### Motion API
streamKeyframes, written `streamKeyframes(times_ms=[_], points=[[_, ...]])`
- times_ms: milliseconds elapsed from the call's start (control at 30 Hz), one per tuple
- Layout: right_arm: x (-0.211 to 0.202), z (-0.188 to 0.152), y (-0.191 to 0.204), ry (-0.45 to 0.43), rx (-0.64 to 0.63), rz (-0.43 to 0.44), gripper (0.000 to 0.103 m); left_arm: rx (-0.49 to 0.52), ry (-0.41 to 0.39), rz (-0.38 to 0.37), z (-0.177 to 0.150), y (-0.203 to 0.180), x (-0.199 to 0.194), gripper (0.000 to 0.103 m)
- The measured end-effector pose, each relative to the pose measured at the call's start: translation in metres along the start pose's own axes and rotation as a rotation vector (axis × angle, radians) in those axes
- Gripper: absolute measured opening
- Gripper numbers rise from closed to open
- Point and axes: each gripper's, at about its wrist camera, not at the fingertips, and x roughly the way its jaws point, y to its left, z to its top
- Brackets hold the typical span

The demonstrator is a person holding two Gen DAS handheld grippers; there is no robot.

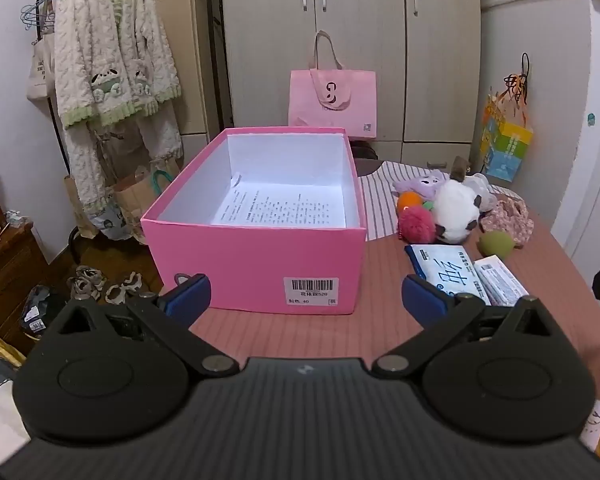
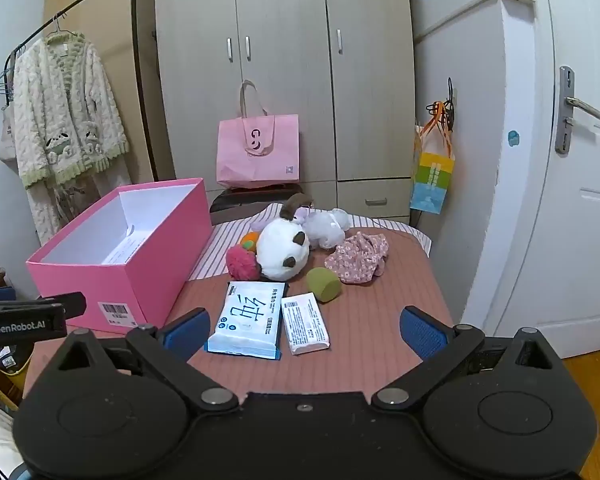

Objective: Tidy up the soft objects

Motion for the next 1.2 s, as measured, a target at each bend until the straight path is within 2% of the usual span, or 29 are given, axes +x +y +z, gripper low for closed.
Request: streamKeyframes(times_ms=[200,467,1200], points=[[0.0000,-0.0008,-0.0018,0.012,-0.004,-0.004,0.102,0.005,0.000,0.002,-0.0021,0.0026,-0.0017,0.103],[0.0025,-0.0045,-0.0040,0.021,-0.002,-0.002,0.103,0.013,0.014,-0.032,-0.0013,-0.0030,-0.0007,0.103],[0.0055,-0.0077,-0.0063,0.040,0.005,-0.006,0.103,0.005,0.033,-0.028,-0.0040,-0.0037,0.0041,0.103]])
